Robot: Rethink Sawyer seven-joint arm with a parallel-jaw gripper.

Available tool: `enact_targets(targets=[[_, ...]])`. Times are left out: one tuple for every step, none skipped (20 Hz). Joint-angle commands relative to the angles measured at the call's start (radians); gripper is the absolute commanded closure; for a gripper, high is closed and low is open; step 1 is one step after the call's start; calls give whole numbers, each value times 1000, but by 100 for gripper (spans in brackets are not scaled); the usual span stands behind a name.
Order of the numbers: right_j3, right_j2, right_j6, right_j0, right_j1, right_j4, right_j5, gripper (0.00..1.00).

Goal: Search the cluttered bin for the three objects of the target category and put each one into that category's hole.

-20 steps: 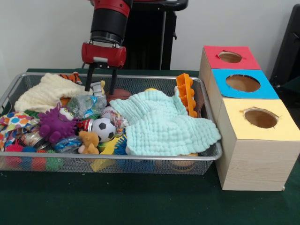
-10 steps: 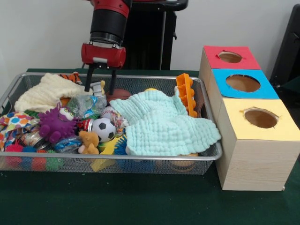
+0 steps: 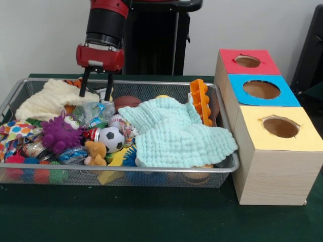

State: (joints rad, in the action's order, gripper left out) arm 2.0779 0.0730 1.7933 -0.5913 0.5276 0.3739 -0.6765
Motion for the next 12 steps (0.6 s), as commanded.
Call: enact_targets(targets=[[-147,-134,173,-47,10,50,102,0],[-152,-137,172,-49,3,51,101,0],[-157,-136,170,-47,-6,47,94,0],[-162,-135,169,-43,-15,42,85,0],[-167,-134,168,-39,-25,37,76,0],[-171,-134,168,-36,-33,31,70,0],[-175,-134,168,-32,-42,26,63,0],[-178,-136,169,-30,-48,21,60,0],[-182,-137,169,-27,-55,17,56,0],[-185,-139,170,-25,-62,16,54,0],[-186,-142,172,-25,-66,15,54,0],[-183,-145,175,-26,-61,16,58,0]])
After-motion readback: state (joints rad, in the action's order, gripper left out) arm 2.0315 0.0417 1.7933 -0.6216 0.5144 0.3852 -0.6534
